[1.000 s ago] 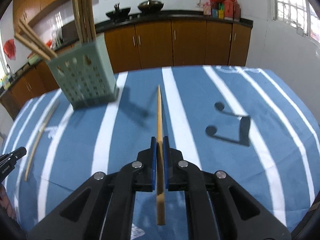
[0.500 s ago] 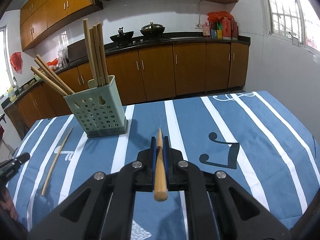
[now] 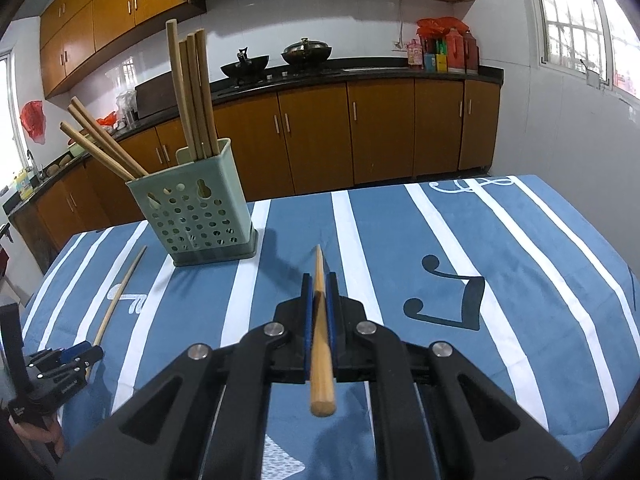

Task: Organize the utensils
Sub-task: 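Lift both held chopsticks upright toward the green holder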

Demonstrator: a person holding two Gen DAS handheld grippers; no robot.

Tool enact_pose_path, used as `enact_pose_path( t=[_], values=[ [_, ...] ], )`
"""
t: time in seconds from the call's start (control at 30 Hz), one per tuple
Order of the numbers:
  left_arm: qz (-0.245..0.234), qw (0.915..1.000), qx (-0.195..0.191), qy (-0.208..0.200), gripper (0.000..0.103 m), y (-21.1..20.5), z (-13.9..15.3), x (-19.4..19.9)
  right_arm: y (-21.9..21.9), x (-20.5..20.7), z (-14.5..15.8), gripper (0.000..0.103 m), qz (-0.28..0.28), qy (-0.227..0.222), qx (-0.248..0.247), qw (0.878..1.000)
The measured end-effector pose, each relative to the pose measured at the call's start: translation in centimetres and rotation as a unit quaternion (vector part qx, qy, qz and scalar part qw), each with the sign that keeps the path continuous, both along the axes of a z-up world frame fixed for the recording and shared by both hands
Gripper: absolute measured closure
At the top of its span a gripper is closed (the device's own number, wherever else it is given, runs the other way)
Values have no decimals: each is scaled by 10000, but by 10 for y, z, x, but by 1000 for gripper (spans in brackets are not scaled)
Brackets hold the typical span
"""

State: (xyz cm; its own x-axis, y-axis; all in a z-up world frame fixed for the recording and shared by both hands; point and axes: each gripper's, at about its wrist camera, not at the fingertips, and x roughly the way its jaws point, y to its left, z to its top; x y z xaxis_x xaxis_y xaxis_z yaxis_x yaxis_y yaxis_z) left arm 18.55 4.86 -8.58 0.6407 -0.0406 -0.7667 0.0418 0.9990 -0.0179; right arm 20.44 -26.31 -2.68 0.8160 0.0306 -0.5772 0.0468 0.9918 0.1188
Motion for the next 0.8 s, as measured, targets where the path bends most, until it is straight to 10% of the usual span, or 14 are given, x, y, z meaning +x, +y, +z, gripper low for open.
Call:
enact_pose_path(
  t=[0.27,0.8],
  values=[
    [21,10000,22,52,96,2,3,-1,-2,-2,4,96,-14,-58,31,10000],
    [-57,9878,-415,-1498,96,12,113,-29,-8,-19,41,96,8,-667,150,9977]
  ],
)
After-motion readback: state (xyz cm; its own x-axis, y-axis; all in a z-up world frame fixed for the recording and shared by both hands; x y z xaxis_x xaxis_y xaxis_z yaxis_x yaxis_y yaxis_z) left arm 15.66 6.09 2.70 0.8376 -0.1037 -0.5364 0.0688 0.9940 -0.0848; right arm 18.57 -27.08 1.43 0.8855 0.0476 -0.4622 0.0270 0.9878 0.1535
